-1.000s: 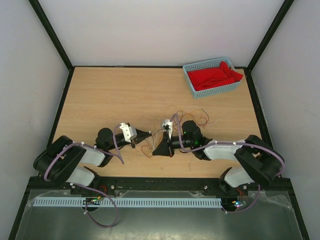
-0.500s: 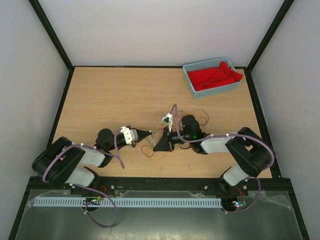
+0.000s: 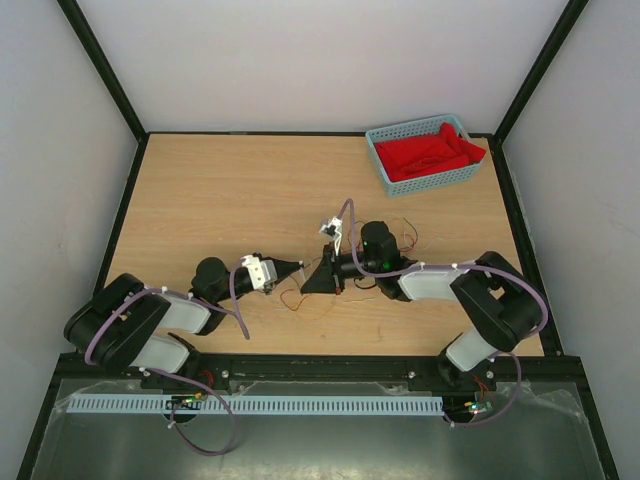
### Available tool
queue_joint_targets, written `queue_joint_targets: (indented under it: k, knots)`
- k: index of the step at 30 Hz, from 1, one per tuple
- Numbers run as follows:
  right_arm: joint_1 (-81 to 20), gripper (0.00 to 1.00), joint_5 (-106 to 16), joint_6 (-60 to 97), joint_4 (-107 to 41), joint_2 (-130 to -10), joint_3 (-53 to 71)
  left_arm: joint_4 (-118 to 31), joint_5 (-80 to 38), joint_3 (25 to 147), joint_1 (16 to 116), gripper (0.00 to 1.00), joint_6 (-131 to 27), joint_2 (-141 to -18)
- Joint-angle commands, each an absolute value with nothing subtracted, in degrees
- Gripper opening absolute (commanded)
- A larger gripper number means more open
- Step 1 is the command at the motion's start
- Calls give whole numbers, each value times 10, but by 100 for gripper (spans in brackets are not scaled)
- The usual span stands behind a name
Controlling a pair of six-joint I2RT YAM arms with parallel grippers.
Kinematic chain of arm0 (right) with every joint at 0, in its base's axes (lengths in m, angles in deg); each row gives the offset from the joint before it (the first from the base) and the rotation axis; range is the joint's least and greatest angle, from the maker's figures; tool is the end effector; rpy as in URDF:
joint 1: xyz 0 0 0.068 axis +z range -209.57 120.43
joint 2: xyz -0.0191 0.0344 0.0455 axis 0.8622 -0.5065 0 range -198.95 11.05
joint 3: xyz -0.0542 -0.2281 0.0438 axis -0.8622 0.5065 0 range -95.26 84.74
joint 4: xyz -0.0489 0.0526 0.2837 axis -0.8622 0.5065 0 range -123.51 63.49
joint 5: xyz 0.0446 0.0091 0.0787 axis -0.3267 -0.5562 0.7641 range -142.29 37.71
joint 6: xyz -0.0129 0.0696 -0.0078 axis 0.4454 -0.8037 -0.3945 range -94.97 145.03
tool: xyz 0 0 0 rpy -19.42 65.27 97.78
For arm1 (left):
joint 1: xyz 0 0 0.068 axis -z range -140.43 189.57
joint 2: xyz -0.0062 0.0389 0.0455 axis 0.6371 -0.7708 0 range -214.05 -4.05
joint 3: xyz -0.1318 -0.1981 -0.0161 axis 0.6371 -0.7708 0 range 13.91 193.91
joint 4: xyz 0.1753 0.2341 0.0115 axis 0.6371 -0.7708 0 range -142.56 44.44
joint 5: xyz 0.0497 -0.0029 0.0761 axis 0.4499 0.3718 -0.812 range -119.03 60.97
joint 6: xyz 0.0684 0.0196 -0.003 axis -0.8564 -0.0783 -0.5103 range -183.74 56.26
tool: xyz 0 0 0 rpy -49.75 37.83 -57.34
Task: Zip-tie the wires
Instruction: Tie the cable at the center of the board.
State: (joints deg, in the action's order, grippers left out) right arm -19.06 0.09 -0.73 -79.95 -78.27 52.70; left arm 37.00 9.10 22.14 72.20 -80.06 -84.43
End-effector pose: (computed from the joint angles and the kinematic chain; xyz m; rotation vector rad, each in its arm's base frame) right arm 0.2176 0.2470 0.1197 -0.9794 1.7313 1.5914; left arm 0.1846 -0.1611 0.1141 1.0716 0.9989 -0.6932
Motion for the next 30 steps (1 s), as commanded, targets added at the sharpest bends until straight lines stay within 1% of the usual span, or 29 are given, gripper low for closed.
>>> queue_joint_targets:
  k: [1,30]
  knots:
    - [-198,0,21,-6,-800,-792,510,393,89,221,727,0,-812,-833]
    - [-210,0,35,-5,-795,-782,499,393,80,224,739,0,-816,-842]
